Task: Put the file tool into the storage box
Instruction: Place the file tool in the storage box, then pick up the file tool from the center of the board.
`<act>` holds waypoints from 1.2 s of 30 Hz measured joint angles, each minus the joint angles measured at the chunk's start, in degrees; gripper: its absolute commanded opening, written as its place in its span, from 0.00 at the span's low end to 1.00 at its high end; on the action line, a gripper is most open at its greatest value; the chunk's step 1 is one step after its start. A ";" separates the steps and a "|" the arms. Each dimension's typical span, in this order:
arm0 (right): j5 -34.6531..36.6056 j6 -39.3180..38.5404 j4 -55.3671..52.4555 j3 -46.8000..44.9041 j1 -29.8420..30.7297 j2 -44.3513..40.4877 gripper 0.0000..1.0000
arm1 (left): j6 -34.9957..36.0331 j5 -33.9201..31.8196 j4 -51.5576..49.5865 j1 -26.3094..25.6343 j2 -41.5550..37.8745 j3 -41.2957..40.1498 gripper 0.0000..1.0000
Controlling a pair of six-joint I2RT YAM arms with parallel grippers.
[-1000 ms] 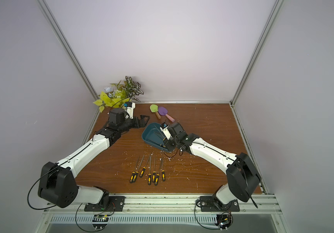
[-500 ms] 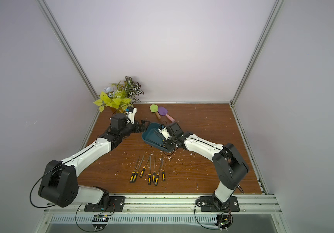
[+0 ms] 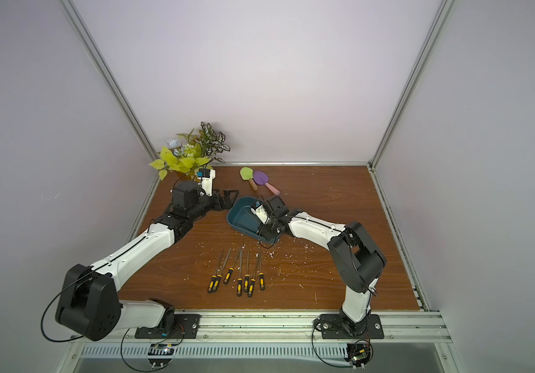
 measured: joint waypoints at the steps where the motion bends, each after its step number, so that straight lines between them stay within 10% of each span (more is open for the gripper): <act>1: -0.11 0.00 0.02 0.00 0.00 0.00 0.13 | 0.00 0.00 0.00 0.00 0.00 0.00 1.00; 7: -1.40 -0.52 0.48 -0.02 0.11 0.00 0.14 | -0.13 0.02 0.26 0.00 0.00 0.00 1.00; 16: -1.18 -1.46 1.22 -0.09 0.44 0.00 0.52 | -0.44 0.04 0.33 0.00 0.00 0.00 0.99; 36: 8.98 25.05 8.15 -20.85 7.89 -30.95 0.55 | -2.21 1.11 -0.87 0.44 4.85 1.46 0.99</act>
